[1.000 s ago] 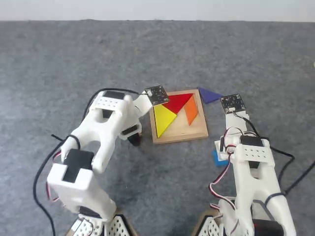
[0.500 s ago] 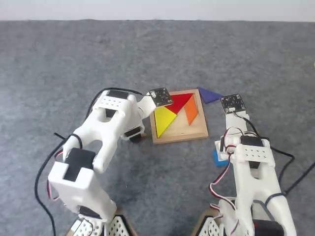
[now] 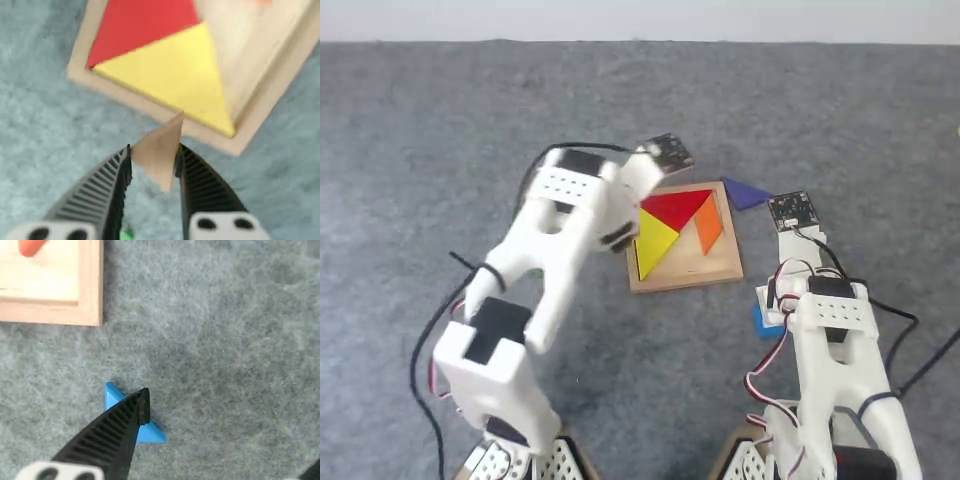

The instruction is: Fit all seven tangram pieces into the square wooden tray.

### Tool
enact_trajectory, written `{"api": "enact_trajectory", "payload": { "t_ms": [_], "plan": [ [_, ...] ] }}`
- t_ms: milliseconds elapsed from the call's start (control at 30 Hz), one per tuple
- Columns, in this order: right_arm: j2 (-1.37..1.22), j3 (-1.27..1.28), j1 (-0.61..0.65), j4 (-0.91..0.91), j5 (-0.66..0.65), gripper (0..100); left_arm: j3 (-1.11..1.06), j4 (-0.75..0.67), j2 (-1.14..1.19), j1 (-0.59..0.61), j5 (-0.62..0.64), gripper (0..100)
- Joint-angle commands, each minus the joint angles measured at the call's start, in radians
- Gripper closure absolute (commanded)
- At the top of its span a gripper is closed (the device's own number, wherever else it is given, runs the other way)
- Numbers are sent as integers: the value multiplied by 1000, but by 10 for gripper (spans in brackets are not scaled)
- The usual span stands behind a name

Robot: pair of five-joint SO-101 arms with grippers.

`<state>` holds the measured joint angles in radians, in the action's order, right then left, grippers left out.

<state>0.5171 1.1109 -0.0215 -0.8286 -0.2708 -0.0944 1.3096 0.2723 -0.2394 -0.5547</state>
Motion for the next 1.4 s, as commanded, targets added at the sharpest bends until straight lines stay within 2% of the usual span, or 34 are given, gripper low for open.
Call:
{"api": "enact_trajectory", "payload": {
  "t_ms": [0, 133, 267, 467, 700, 967, 1233, 1367],
  "plan": [
    [24, -6, -4, 12, 2, 491, 67, 17, -12, -89, 195, 917],
    [27, -6, -5, 12, 2, 491, 79, -26, -12, -170, 439, 923],
    [30, -6, -8, 7, 2, 491, 139, -64, 8, -183, 652, 928],
    [31, -6, -8, 4, 2, 491, 257, -60, 195, -176, 858, 928],
    [33, -6, -8, 4, 2, 491, 453, 12, 359, -180, 941, 919],
    [33, -6, -8, 4, 2, 491, 702, 173, 480, -201, 944, 786],
    [33, -6, -10, 5, 2, 491, 868, 282, 571, -207, 942, 783],
    [33, -6, -10, 7, 2, 491, 897, 285, 591, -215, 925, 783]
  ]
}}
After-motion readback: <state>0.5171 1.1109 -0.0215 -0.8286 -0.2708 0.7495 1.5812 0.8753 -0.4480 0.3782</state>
